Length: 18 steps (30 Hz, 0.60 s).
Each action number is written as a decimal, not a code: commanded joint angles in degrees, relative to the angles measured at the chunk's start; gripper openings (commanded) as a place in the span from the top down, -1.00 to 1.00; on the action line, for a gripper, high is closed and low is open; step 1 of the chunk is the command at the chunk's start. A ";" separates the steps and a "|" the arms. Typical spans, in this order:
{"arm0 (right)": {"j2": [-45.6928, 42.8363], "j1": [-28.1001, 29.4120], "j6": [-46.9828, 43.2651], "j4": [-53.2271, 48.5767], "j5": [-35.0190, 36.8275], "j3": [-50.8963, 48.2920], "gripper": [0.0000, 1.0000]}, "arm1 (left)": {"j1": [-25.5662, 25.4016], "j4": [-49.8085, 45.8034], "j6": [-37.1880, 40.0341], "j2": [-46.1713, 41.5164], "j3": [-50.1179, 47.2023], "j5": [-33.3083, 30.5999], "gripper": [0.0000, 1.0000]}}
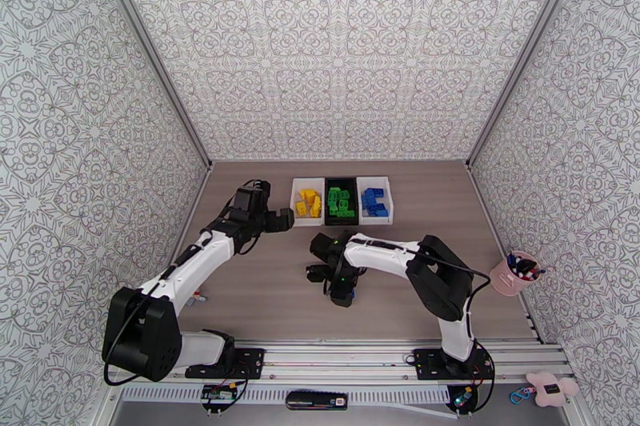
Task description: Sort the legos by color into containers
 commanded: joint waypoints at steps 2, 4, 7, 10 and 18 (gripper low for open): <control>0.35 0.32 2.06 2.00 0.98 0.62 -0.19 | 0.25 0.15 1.08 -1.11 -0.82 1.07 -0.99; 0.14 0.30 2.60 2.58 1.16 -0.04 -0.08 | 0.20 0.13 1.17 -1.30 -0.82 0.92 -0.99; -0.73 0.31 3.51 3.39 1.27 -0.80 0.12 | 0.04 0.66 1.43 -1.49 -1.19 1.02 -0.99; -2.40 0.25 5.31 4.86 1.91 -1.89 0.25 | -0.28 2.82 2.13 -1.57 -2.33 1.71 -0.99; -9.21 -1.31 14.19 10.87 1.95 -5.09 0.63 | -2.29 12.50 6.27 -4.28 -8.15 3.73 -0.99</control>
